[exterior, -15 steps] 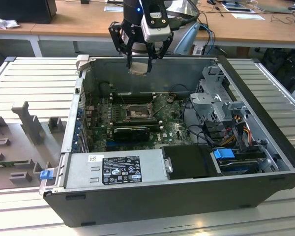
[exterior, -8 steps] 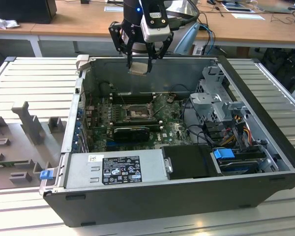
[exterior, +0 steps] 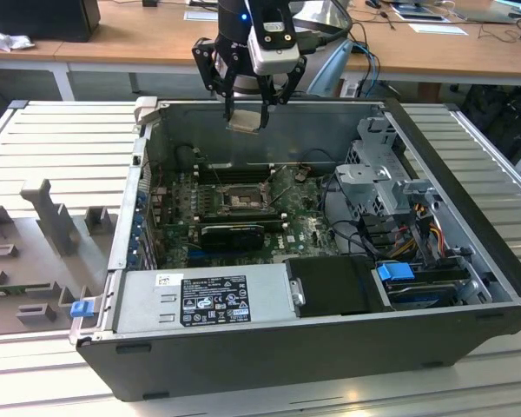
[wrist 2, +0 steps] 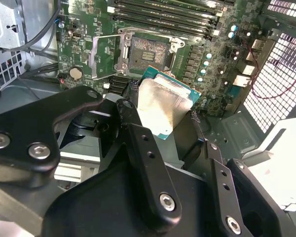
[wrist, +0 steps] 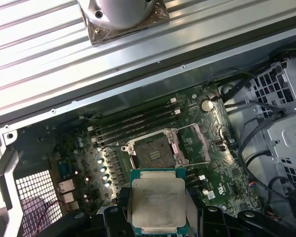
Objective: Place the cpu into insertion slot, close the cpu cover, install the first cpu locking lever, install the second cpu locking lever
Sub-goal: 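Place the cpu into insertion slot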
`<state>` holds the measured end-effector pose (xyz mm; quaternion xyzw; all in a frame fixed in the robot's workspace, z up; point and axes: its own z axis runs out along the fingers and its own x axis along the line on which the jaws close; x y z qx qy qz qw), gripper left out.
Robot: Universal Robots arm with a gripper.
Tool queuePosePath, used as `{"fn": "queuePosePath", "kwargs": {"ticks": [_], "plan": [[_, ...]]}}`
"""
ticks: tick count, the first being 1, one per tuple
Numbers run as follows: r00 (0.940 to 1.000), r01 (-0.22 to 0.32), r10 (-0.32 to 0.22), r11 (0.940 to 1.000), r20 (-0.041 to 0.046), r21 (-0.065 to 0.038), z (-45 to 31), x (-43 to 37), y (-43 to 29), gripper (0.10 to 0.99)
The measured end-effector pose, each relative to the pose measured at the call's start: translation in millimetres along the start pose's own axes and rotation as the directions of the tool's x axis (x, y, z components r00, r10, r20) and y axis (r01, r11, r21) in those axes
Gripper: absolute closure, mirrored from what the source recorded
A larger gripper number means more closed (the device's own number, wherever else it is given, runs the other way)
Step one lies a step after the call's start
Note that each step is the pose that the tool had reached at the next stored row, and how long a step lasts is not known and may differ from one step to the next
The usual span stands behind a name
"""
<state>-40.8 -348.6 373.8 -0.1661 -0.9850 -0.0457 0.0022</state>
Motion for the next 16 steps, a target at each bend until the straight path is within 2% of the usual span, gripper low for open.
{"fn": "queuePosePath", "kwargs": {"ticks": [16], "plan": [[0.9997, -0.024, 0.024, 0.9997, 0.0022, 0.0, 0.0, 0.0, 0.0, 0.557]]}}
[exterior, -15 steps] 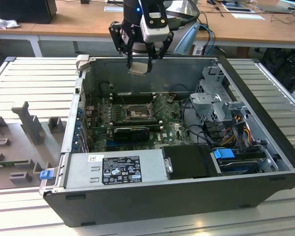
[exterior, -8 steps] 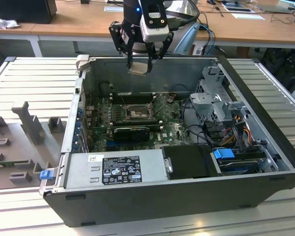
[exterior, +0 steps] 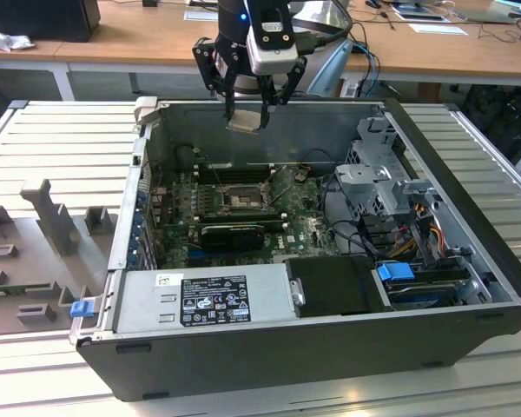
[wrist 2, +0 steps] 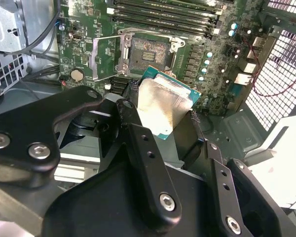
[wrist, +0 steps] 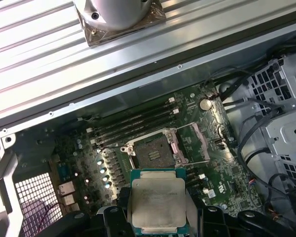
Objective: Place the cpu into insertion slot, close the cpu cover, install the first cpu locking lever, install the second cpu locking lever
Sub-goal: 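Place the cpu into insertion slot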
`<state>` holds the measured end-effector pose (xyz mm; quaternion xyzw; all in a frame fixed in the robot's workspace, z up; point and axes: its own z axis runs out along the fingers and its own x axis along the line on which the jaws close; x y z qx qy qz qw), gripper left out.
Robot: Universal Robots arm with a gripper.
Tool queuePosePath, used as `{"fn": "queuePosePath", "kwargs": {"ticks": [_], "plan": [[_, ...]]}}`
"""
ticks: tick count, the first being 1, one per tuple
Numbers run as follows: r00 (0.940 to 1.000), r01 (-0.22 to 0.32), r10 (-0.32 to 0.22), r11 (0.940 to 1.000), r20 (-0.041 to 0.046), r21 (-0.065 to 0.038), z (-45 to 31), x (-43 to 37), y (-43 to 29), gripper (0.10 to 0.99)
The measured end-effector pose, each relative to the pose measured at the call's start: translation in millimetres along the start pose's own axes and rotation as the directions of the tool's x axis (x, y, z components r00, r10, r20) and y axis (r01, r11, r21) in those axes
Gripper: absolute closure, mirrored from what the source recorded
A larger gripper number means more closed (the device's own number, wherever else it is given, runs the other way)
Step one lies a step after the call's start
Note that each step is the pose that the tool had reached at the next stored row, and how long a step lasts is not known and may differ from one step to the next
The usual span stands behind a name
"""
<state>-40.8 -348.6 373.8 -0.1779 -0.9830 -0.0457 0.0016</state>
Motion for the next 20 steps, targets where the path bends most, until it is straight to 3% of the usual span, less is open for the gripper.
{"fn": "queuePosePath", "kwargs": {"ticks": [20], "plan": [[0.9988, -0.049, 0.049, 0.9988, 0.0044, -0.001, 0.1, 0.0, 0.0, 0.557]]}}
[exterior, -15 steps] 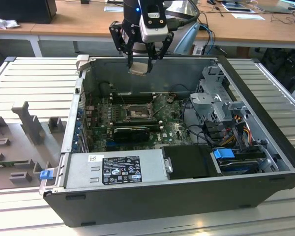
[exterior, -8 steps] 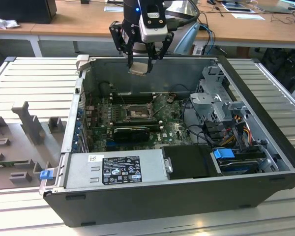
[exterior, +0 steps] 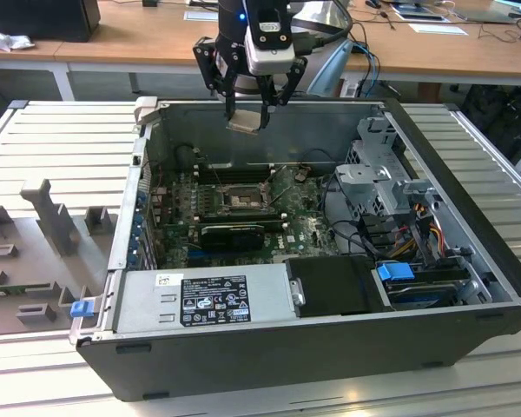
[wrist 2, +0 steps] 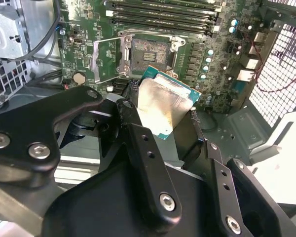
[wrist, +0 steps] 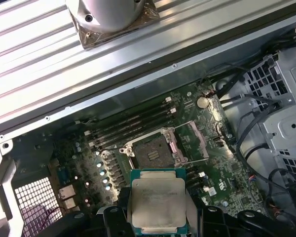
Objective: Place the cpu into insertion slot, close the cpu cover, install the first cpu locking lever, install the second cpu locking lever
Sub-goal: 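Place the cpu into insertion slot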
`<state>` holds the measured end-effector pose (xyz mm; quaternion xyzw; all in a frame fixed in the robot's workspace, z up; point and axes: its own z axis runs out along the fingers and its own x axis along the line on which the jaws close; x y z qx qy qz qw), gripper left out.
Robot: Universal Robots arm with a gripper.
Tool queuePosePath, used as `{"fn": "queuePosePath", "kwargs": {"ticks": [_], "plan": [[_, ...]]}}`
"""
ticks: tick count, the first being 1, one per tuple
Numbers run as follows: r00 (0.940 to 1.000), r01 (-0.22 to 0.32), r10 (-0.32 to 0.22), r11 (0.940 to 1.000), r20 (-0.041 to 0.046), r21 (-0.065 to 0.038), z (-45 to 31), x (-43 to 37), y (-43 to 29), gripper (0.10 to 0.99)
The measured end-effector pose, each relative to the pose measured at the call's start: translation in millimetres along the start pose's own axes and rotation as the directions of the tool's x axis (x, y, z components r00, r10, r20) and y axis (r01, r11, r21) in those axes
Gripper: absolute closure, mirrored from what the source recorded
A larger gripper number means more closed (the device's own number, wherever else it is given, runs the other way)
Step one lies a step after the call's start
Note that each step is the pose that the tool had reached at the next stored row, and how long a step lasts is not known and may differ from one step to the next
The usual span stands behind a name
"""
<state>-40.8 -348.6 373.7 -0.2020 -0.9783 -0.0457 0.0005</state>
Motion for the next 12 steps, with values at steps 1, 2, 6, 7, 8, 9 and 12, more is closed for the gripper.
{"fn": "queuePosePath", "kwargs": {"ticks": [1, 2, 6, 7, 8, 9, 12], "plan": [[0.9996, -0.027, 0.027, 0.9996, 0.0026, 0.0, 0.2, 0.0, 0.0, 0.557], [0.9987, -0.051, 0.051, 0.9987, 0.0057, 0.001, 0.6, 0.0, 0.0, 0.557], [0.996, -0.089, 0.089, 0.996, 0.0113, 0.005, 3.6, -0.6, -1.4, 0.557], [0.9953, -0.096, 0.096, 0.9954, 0.0119, 0.004, 3.7, -0.6, -1.5, 0.557], [0.9947, -0.102, 0.102, 0.9948, 0.0124, 0.004, 3.7, -0.6, -1.5, 0.557], [0.9936, -0.112, 0.112, 0.9937, 0.0134, 0.004, 3.9, -0.6, -1.5, 0.557], [0.9909, -0.134, 0.134, 0.991, 0.0153, 0.003, 4.2, -0.6, -1.5, 0.557]]}}
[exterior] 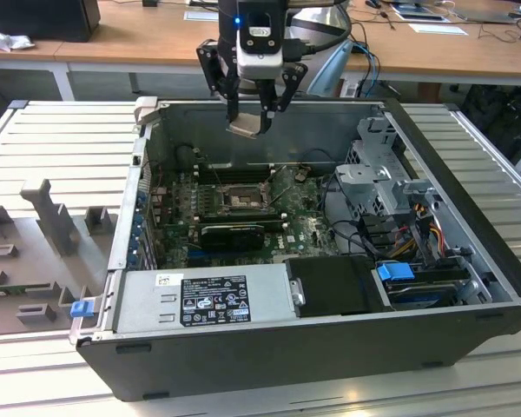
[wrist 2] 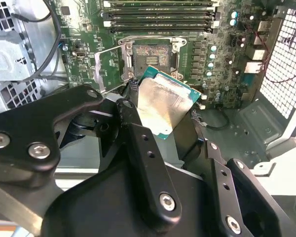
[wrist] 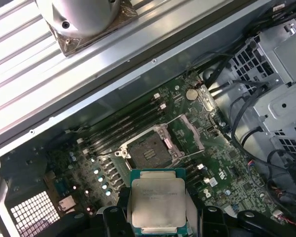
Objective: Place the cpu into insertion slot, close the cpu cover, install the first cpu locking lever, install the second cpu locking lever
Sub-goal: 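Place the cpu into insertion slot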
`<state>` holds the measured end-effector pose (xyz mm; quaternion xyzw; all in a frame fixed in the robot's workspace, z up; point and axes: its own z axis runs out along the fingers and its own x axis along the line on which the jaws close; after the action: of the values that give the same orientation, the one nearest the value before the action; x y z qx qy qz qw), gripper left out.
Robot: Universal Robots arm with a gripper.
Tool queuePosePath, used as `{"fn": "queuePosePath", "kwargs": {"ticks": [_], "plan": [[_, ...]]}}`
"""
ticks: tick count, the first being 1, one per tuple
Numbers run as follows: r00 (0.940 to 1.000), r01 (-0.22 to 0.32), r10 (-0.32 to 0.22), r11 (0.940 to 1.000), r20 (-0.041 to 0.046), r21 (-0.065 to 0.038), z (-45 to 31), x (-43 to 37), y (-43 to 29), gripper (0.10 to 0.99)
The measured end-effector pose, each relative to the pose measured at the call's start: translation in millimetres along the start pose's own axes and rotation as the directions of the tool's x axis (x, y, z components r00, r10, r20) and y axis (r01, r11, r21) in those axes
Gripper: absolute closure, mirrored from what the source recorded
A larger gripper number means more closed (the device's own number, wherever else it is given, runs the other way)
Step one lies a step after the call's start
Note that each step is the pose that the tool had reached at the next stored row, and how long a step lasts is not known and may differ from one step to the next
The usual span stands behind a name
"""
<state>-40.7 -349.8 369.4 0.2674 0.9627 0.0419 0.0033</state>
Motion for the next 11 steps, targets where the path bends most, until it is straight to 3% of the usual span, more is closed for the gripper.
{"fn": "queuePosePath", "kwargs": {"ticks": [11], "plan": [[0.9971, -0.076, 0.076, 0.9971, 0.0062, -0.001, 0.5, 0.0, -0.1, 0.557]]}}
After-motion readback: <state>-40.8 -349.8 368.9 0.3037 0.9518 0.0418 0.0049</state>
